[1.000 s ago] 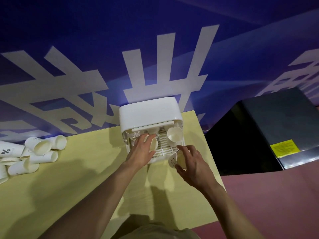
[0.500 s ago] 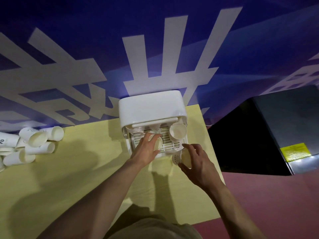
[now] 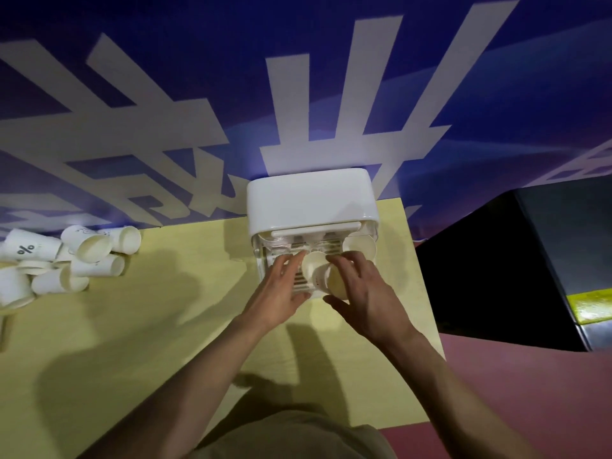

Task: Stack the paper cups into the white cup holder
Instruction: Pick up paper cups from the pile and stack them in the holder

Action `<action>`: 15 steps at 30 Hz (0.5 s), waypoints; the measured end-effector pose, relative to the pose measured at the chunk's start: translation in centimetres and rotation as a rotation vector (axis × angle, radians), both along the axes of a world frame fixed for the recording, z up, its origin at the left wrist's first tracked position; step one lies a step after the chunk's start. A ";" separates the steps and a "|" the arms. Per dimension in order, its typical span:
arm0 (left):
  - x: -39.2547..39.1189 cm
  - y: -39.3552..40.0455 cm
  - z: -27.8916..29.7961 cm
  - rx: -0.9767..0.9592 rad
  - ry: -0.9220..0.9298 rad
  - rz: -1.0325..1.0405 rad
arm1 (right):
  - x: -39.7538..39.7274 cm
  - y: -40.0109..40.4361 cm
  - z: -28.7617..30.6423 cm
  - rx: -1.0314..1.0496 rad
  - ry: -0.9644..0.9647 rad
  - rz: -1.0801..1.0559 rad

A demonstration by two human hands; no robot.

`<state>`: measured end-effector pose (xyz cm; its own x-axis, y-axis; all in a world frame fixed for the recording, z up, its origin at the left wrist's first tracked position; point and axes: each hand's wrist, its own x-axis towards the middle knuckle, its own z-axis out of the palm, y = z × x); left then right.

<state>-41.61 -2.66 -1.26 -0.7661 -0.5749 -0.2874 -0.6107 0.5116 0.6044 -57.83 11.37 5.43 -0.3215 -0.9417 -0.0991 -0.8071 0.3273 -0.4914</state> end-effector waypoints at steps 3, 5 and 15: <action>4.1 0.1 1.2 -0.012 0.027 0.044 | 0.3 -2.6 -1.0 0.033 0.068 0.080; 6.8 0.4 1.8 -0.022 0.028 0.082 | 0.5 -3.8 -2.1 0.071 0.104 0.099; 15.0 5.2 2.5 0.055 0.012 0.293 | 1.1 -7.5 -7.0 0.316 0.205 0.147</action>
<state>-26.57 2.54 1.28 -0.5734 -0.7557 -0.3164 -0.7203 0.2809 0.6342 -56.75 3.83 -1.54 -0.2291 -0.9127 -0.3384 -0.9273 0.3103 -0.2091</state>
